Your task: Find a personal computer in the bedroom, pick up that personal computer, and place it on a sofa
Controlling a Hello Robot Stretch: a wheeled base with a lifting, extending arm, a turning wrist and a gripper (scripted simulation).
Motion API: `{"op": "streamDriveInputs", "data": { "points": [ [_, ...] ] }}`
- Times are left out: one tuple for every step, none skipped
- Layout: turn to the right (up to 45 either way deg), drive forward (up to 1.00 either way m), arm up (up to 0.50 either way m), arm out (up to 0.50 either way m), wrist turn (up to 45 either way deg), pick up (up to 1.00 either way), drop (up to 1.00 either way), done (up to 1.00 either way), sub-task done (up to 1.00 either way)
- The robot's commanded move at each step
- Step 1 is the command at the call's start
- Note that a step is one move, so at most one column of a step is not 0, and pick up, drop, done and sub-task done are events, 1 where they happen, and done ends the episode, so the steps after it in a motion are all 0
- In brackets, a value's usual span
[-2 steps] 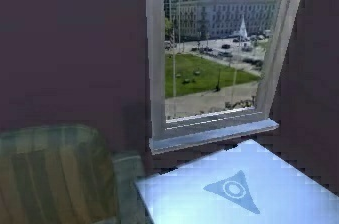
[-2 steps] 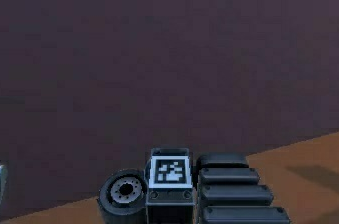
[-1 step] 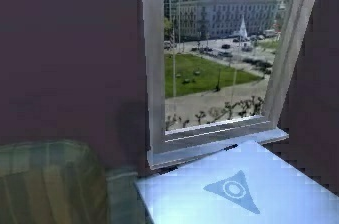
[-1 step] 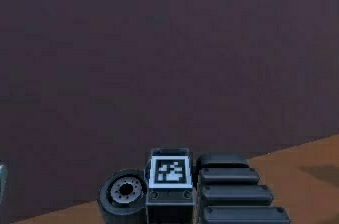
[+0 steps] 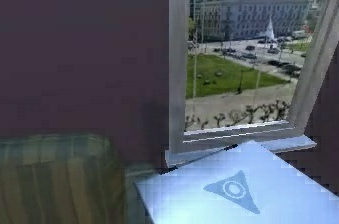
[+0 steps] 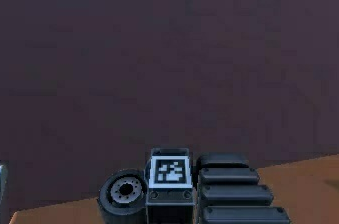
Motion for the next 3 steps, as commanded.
{"op": "streamDriveInputs", "data": {
  "points": [
    [6.0, 0.00, 0.00, 0.00, 0.0, 0.00, 0.00, 0.00, 0.00],
    [-9.0, 0.00, 0.00, 0.00, 0.0, 0.00, 0.00, 0.00, 0.00],
    [15.0, 0.00, 0.00, 0.00, 0.0, 0.00, 0.00, 0.00, 0.00]
  ]
}}
